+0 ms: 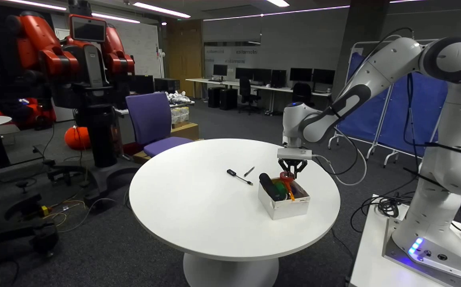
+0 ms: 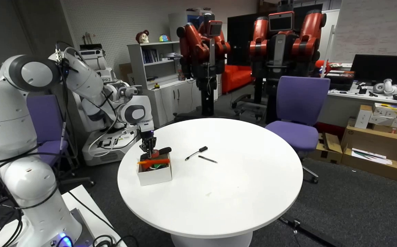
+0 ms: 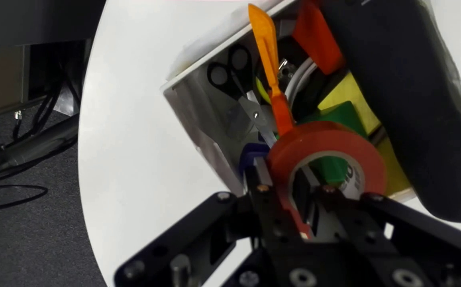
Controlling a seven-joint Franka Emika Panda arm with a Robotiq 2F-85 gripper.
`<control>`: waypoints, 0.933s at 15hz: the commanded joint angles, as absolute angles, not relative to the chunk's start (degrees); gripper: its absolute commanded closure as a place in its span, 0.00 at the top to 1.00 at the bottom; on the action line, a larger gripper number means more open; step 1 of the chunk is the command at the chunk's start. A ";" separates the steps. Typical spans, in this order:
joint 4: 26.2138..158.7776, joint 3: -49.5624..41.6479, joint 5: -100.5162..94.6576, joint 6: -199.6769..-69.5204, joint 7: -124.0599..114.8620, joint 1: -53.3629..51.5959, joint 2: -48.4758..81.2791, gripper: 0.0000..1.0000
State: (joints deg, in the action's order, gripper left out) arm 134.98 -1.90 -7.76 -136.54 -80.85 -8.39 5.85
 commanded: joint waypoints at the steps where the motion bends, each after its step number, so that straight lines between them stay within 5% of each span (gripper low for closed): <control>1: 134.32 -0.98 -9.59 -133.60 -81.83 -7.16 5.16 0.05; 14: 124.53 -1.16 -14.07 -120.96 -85.01 -7.74 12.62 0.05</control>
